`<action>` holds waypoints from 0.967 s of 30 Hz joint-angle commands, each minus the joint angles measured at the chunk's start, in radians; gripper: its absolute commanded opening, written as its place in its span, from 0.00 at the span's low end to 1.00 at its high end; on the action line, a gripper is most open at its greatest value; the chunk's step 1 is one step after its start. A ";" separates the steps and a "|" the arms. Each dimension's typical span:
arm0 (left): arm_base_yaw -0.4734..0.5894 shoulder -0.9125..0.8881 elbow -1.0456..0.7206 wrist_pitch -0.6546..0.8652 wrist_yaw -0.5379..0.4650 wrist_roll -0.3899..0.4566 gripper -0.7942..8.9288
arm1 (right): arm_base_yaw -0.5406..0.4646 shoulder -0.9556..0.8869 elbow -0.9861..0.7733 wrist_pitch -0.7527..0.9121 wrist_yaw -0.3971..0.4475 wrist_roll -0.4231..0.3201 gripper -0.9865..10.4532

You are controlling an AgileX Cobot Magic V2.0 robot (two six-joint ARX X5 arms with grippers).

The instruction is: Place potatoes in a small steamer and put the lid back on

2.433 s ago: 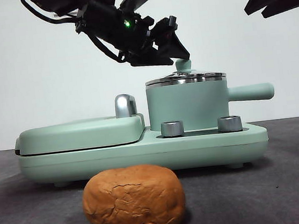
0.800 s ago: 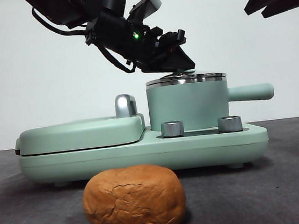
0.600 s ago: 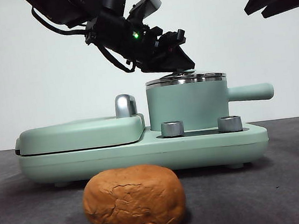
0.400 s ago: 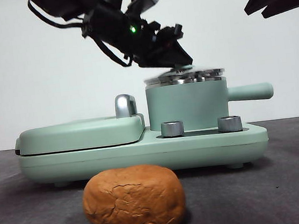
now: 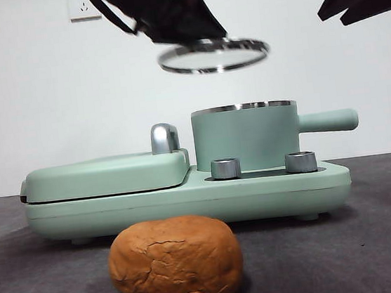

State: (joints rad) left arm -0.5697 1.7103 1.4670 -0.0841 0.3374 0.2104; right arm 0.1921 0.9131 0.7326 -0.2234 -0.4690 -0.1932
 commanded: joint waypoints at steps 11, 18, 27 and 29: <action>0.119 -0.201 -0.008 -0.241 0.133 -0.021 0.09 | 0.126 0.007 0.020 -0.002 -0.001 -0.063 0.32; 0.185 -0.316 -0.124 -0.238 0.161 -0.052 0.09 | 0.275 0.007 0.020 -0.040 0.032 -0.127 0.35; 0.235 -0.533 -0.386 -0.204 0.153 -0.103 0.09 | 0.481 0.026 0.020 -0.094 0.098 -0.120 0.38; 0.244 -0.571 -0.429 -0.182 0.152 -0.132 0.09 | 0.528 0.052 0.020 -0.109 0.128 -0.092 0.38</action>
State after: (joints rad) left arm -0.3286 1.1526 1.0317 -0.3134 0.4850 0.1131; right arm 0.6964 0.9428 0.7357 -0.3328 -0.3527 -0.3088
